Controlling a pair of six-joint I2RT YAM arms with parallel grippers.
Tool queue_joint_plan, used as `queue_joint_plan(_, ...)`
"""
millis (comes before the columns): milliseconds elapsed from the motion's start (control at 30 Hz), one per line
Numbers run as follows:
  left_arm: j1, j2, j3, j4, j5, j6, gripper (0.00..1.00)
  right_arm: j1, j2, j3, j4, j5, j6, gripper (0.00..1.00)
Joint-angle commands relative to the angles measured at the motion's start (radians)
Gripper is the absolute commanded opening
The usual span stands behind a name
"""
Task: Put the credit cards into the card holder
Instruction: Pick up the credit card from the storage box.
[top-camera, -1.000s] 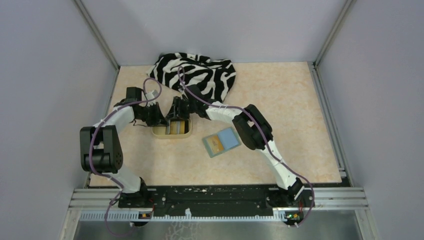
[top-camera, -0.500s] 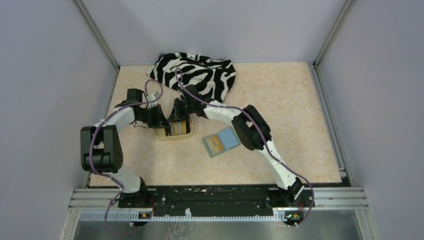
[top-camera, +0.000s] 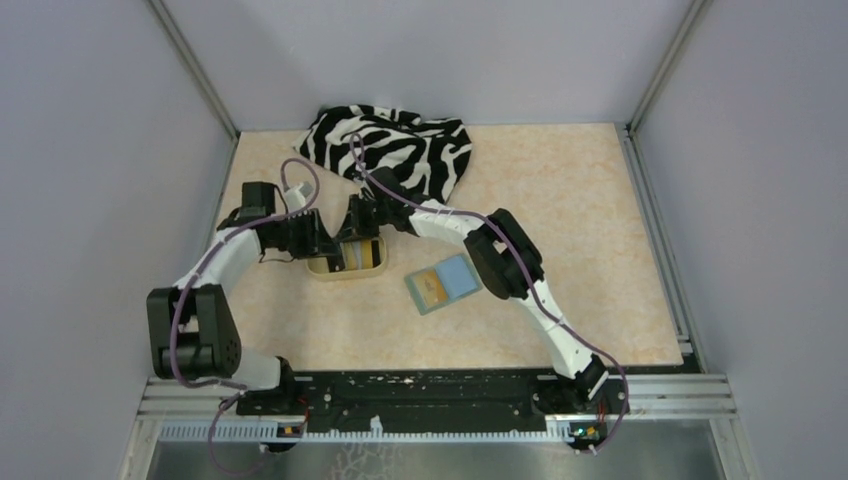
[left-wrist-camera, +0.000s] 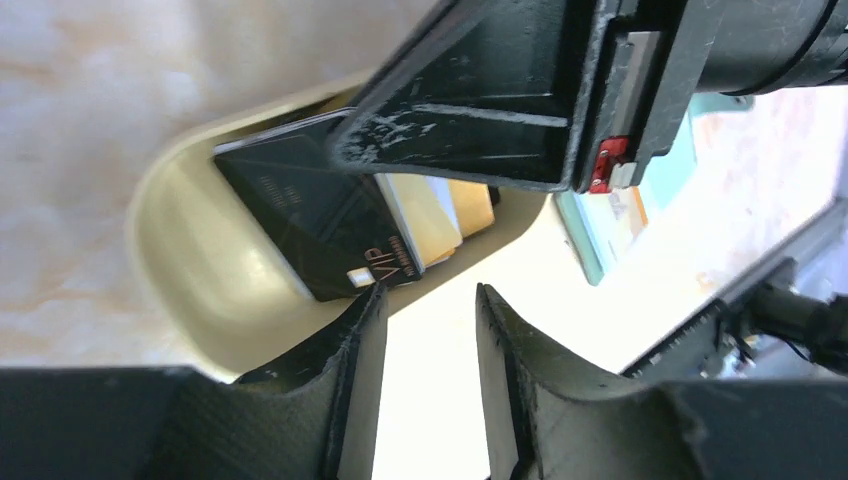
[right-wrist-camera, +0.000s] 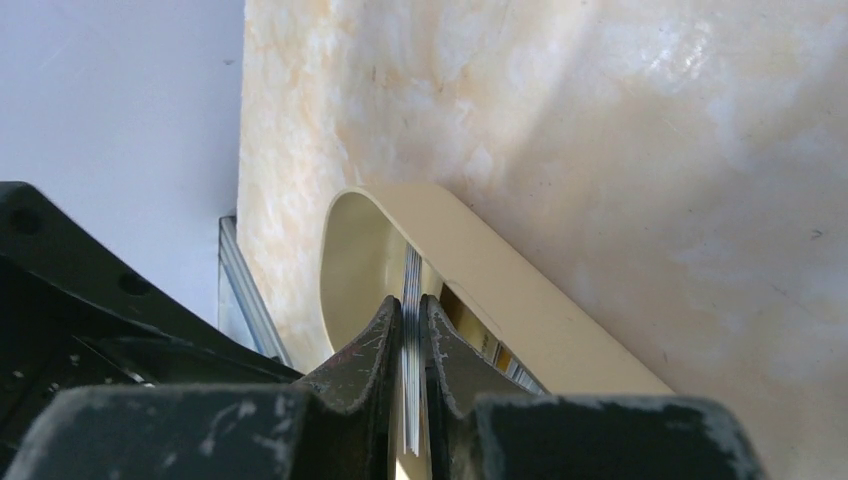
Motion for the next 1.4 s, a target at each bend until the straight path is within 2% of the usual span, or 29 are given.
queue_joint_plan(0, 0.023, -0.116, -0.039, 0.05, -0.134, -0.004, 0.42, -0.01, -0.038, 0.0, 0.109, -0.086, -0.028, 0.09)
queue_joint_plan(67, 0.026, -0.157, -0.057, 0.062, -0.266, -0.029, 0.29, -0.009, -0.03, 0.001, 0.119, -0.104, -0.026, 0.11)
queue_joint_plan(133, 0.027, -0.165, -0.064, 0.064, -0.347, -0.042, 0.21, -0.007, -0.02, 0.006, 0.119, -0.111, -0.029, 0.14)
queue_joint_plan(233, 0.028, -0.122, -0.054, 0.049, -0.347, -0.043, 0.09, -0.001, -0.008, 0.021, 0.104, -0.105, -0.04, 0.16)
queue_joint_plan(300, 0.027, -0.088, -0.03, 0.025, -0.333, -0.045, 0.06, 0.006, 0.003, 0.034, 0.086, -0.096, -0.054, 0.17)
queue_joint_plan(500, 0.026, -0.081, -0.031, 0.017, -0.372, -0.044, 0.05, 0.032, 0.037, 0.079, 0.035, -0.084, -0.072, 0.18)
queue_joint_plan(733, 0.027, -0.11, -0.043, 0.024, -0.415, -0.042, 0.05, 0.05, 0.053, 0.102, 0.021, -0.092, -0.075, 0.25)
queue_joint_plan(967, 0.026, -0.113, -0.047, 0.026, -0.4, -0.044, 0.03, 0.062, 0.07, 0.123, 0.023, -0.109, -0.062, 0.28)
queue_joint_plan(1367, 0.027, -0.117, -0.048, 0.023, -0.406, -0.033, 0.02, 0.031, 0.017, 0.085, 0.033, -0.133, -0.04, 0.26)
